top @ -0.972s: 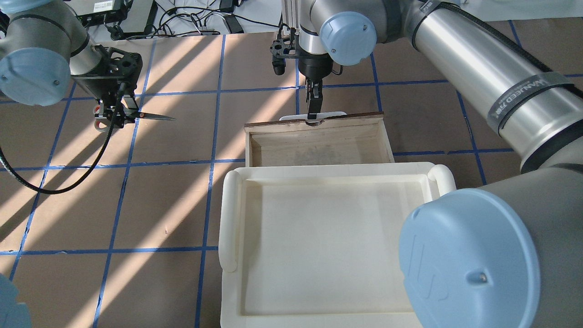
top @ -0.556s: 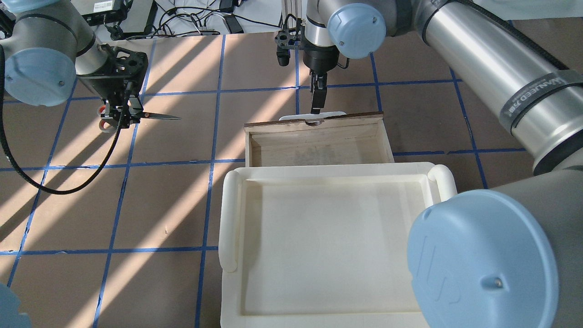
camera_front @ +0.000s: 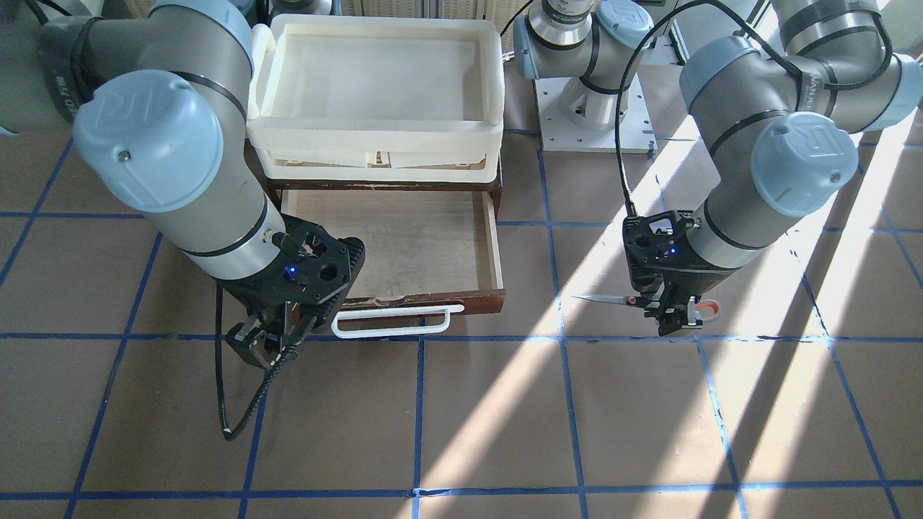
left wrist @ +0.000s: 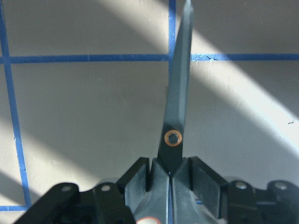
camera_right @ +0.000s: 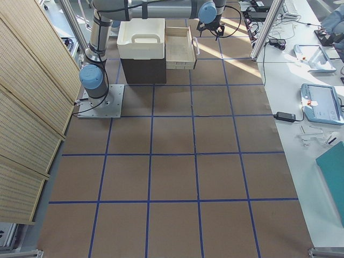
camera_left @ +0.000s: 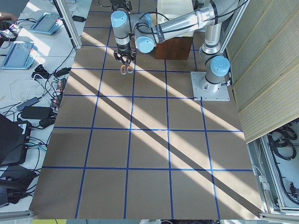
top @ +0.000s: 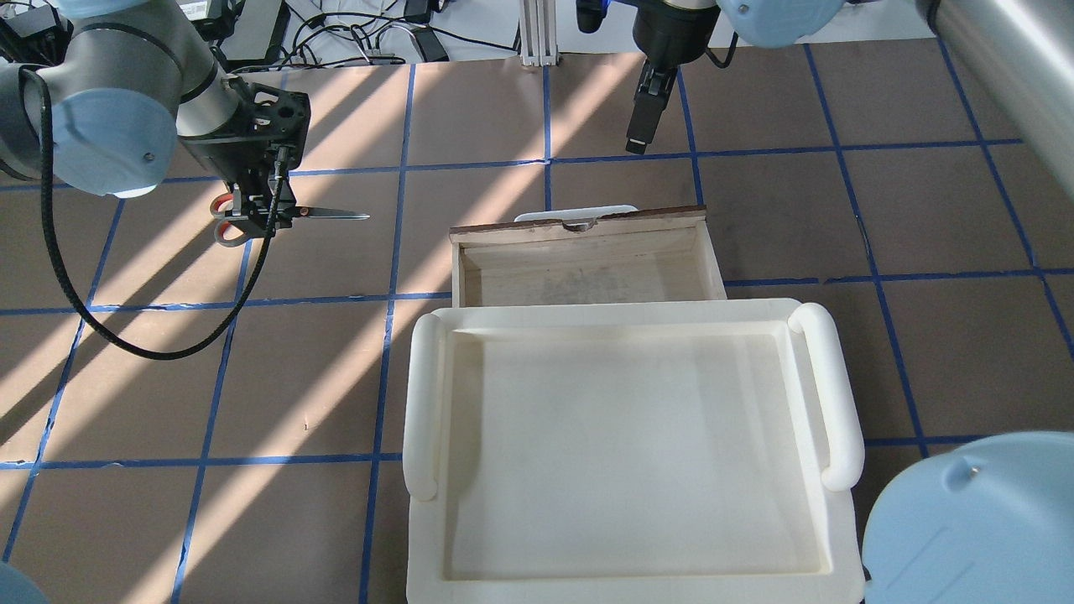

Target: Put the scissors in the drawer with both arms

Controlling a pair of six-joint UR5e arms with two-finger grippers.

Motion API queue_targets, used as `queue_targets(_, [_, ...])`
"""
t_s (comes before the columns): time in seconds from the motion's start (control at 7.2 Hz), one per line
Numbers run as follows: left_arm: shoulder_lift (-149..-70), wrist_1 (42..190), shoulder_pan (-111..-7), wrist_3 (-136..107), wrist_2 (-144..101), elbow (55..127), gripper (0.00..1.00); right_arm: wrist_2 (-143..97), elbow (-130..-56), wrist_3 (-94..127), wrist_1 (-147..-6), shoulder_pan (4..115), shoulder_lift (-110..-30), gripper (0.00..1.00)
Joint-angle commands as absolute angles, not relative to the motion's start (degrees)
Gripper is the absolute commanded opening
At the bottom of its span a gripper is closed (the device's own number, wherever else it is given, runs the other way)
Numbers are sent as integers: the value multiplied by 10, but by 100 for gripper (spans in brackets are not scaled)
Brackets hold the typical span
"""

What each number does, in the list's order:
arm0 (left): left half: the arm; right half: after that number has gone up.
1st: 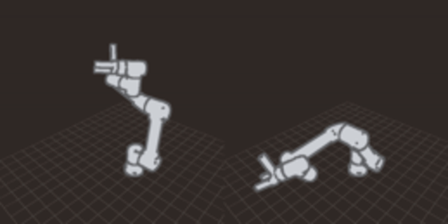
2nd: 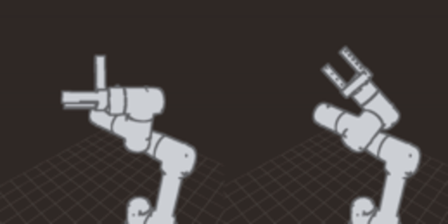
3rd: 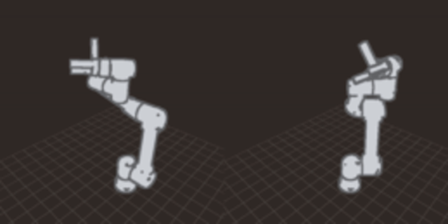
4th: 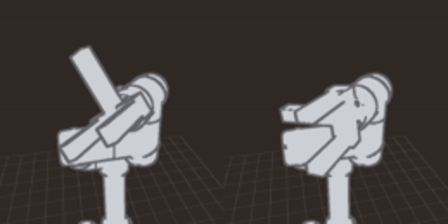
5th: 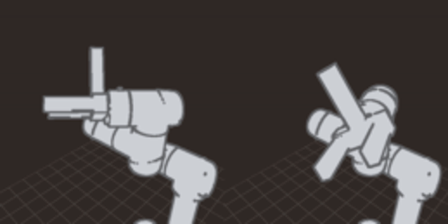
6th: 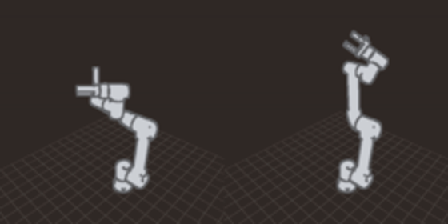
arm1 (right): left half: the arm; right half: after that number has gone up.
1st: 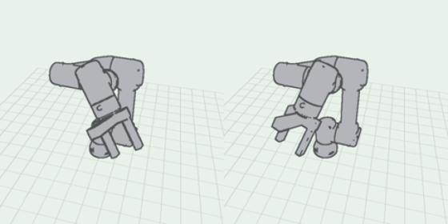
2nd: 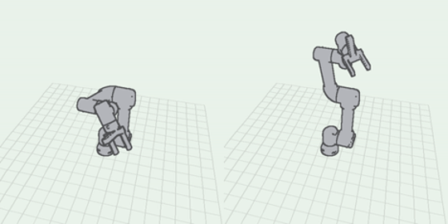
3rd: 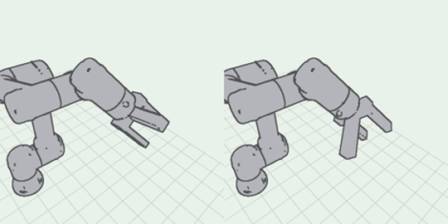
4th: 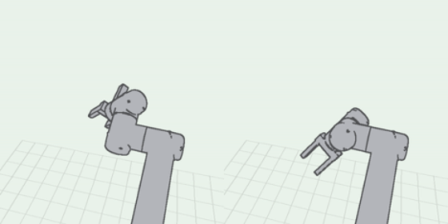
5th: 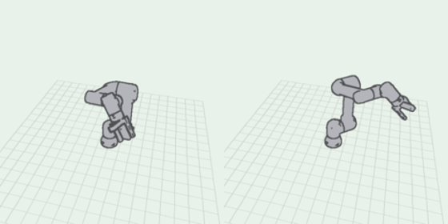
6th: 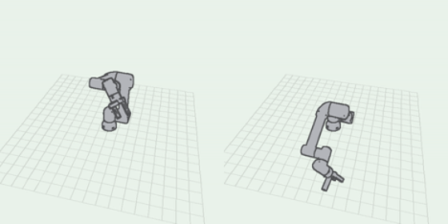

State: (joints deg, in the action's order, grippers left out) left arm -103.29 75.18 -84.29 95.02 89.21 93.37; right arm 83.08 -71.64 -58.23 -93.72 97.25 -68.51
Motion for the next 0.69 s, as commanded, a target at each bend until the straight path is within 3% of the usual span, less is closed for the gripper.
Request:
queue_targets(0.0, [-1025, 752, -935, 853, 886, 933, 0, 831, -797, -417, -940, 956, -774, 100])
queue_targets(0.56, [-1027, 749, -1051, 699, 877, 934, 0, 858, -876, -112, -873, 946, -890, 100])
